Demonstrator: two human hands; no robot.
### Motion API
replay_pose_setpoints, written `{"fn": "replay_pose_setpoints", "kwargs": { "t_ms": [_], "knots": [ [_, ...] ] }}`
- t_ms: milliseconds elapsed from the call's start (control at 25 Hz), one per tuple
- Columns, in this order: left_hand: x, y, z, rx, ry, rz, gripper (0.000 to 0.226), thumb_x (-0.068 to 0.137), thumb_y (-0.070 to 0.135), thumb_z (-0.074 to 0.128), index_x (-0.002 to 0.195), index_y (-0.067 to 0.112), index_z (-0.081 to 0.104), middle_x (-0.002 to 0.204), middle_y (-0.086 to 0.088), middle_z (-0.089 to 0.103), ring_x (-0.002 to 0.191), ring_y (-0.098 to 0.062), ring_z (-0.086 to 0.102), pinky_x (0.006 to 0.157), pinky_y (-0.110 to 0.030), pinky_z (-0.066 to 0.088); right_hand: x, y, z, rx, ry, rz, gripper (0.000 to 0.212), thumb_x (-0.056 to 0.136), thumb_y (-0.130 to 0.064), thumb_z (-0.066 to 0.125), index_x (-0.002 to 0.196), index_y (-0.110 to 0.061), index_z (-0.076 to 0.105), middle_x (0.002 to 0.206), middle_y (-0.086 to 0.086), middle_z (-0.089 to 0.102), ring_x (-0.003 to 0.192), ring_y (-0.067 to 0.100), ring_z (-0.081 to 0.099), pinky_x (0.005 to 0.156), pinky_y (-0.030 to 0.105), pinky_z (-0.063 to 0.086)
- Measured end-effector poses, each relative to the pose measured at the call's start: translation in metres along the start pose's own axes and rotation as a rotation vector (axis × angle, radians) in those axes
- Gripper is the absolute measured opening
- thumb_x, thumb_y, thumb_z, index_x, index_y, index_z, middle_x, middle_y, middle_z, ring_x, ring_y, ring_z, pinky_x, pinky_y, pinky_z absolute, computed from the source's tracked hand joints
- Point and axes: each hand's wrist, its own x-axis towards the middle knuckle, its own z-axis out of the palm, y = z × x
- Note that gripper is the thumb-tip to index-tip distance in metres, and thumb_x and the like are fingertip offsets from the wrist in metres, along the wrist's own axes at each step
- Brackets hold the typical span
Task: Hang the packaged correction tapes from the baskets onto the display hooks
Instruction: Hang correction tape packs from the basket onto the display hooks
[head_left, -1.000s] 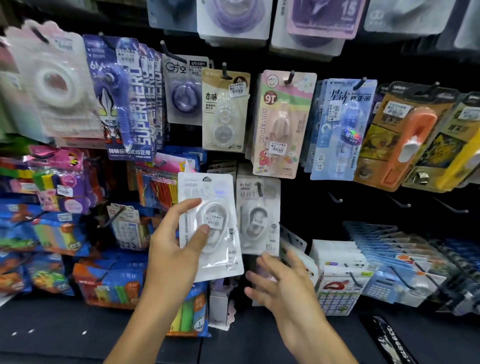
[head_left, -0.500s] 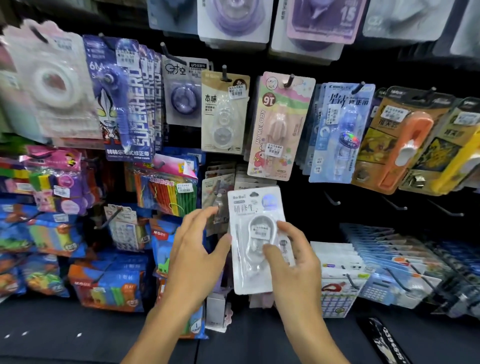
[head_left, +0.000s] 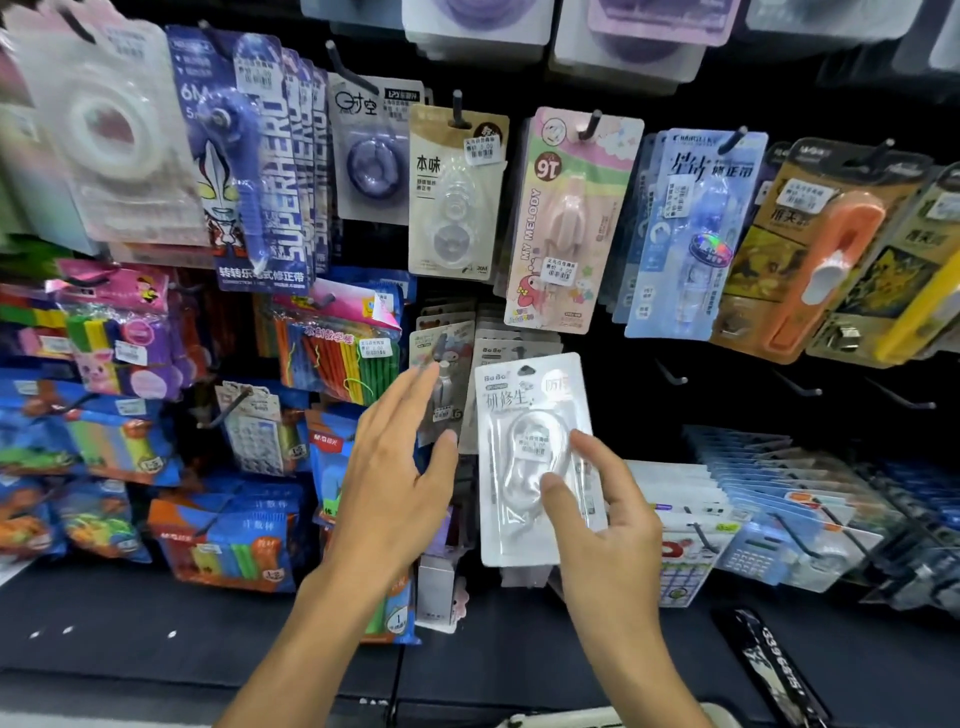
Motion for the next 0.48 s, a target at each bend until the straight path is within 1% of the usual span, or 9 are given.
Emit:
{"fn": "replay_pose_setpoints", "kwargs": {
  "t_ms": [80, 160, 200, 280, 320, 360, 400, 440, 480],
  "knots": [
    [-0.002, 0.0, 0.003, -0.033, -0.039, -0.01, 0.062, 0.1, 0.024, 0.058, 0.154, 0.042, 0.033, 0.157, 0.027, 0.027, 0.148, 0.004, 0.018, 0.118, -0.018, 0.015, 0.01, 0.002, 0.005, -0.025, 0.007, 0.085, 0.034, 0.092, -0.032, 0.07, 0.117, -0.053, 0.064, 0.109, -0.041, 0.062, 0.1, -0.009, 0.063, 0.081, 0.012, 0.052],
    [-0.004, 0.0, 0.007, -0.027, -0.075, -0.017, 0.065, 0.099, 0.024, 0.06, 0.154, 0.043, 0.031, 0.155, 0.028, 0.026, 0.149, 0.001, 0.018, 0.118, -0.023, 0.017, 0.02, 0.0, 0.015, -0.122, 0.014, 0.078, 0.036, 0.094, -0.035, 0.067, 0.129, -0.045, 0.062, 0.113, -0.037, 0.056, 0.109, 0.009, 0.065, 0.09, 0.035, 0.056],
    [-0.005, 0.0, 0.008, -0.02, -0.085, -0.015, 0.067, 0.098, 0.024, 0.061, 0.155, 0.043, 0.03, 0.156, 0.028, 0.026, 0.149, 0.001, 0.018, 0.118, -0.023, 0.017, 0.026, 0.0, 0.019, -0.16, 0.026, 0.063, 0.039, 0.095, -0.035, 0.066, 0.133, -0.041, 0.06, 0.118, -0.034, 0.056, 0.114, 0.014, 0.063, 0.094, 0.038, 0.054],
    [-0.004, -0.002, 0.009, -0.037, -0.085, -0.017, 0.069, 0.098, 0.023, 0.062, 0.154, 0.045, 0.03, 0.161, 0.024, 0.026, 0.15, 0.0, 0.018, 0.118, -0.024, 0.017, 0.041, 0.003, 0.024, -0.191, 0.007, 0.091, 0.047, 0.096, -0.027, 0.065, 0.14, -0.039, 0.054, 0.132, -0.02, 0.057, 0.12, 0.014, 0.06, 0.099, 0.037, 0.05],
    [-0.005, -0.004, 0.008, -0.058, -0.079, -0.029, 0.069, 0.097, 0.023, 0.062, 0.154, 0.047, 0.03, 0.162, 0.022, 0.027, 0.15, -0.001, 0.018, 0.118, -0.026, 0.019, 0.044, 0.006, 0.024, -0.151, -0.049, 0.157, 0.056, 0.095, -0.02, 0.065, 0.145, -0.041, 0.048, 0.138, -0.017, 0.054, 0.12, 0.015, 0.06, 0.101, 0.041, 0.051],
    [-0.009, -0.006, 0.008, -0.081, -0.076, -0.051, 0.069, 0.097, 0.024, 0.062, 0.153, 0.048, 0.03, 0.162, 0.021, 0.028, 0.15, -0.002, 0.019, 0.119, -0.028, 0.022, 0.044, 0.013, 0.02, -0.086, -0.117, 0.237, 0.066, 0.095, -0.014, 0.066, 0.148, -0.044, 0.041, 0.138, -0.02, 0.051, 0.119, 0.012, 0.061, 0.103, 0.043, 0.052],
    [-0.014, -0.008, 0.01, -0.096, -0.083, -0.086, 0.067, 0.097, 0.025, 0.063, 0.152, 0.047, 0.032, 0.162, 0.019, 0.029, 0.15, -0.003, 0.021, 0.12, -0.031, 0.025, 0.038, 0.023, 0.011, -0.044, -0.175, 0.304, 0.071, 0.094, -0.01, 0.067, 0.147, -0.047, 0.037, 0.133, -0.027, 0.05, 0.115, 0.003, 0.06, 0.103, 0.04, 0.052],
    [-0.023, -0.011, 0.013, -0.087, -0.106, -0.128, 0.064, 0.097, 0.026, 0.063, 0.151, 0.044, 0.036, 0.16, 0.016, 0.033, 0.149, -0.006, 0.025, 0.12, -0.034, 0.028, 0.028, 0.04, 0.0, -0.031, -0.214, 0.364, 0.069, 0.095, -0.008, 0.067, 0.144, -0.047, 0.039, 0.127, -0.032, 0.049, 0.111, -0.004, 0.058, 0.1, 0.035, 0.052],
    [-0.033, -0.016, 0.021, -0.049, -0.15, -0.169, 0.06, 0.096, 0.027, 0.063, 0.15, 0.039, 0.041, 0.157, 0.012, 0.039, 0.146, -0.011, 0.031, 0.118, -0.035, 0.03, 0.011, 0.062, -0.016, -0.044, -0.229, 0.437, 0.06, 0.096, -0.008, 0.066, 0.139, -0.043, 0.045, 0.125, -0.031, 0.051, 0.108, -0.007, 0.058, 0.095, 0.031, 0.053]
  ]
}}
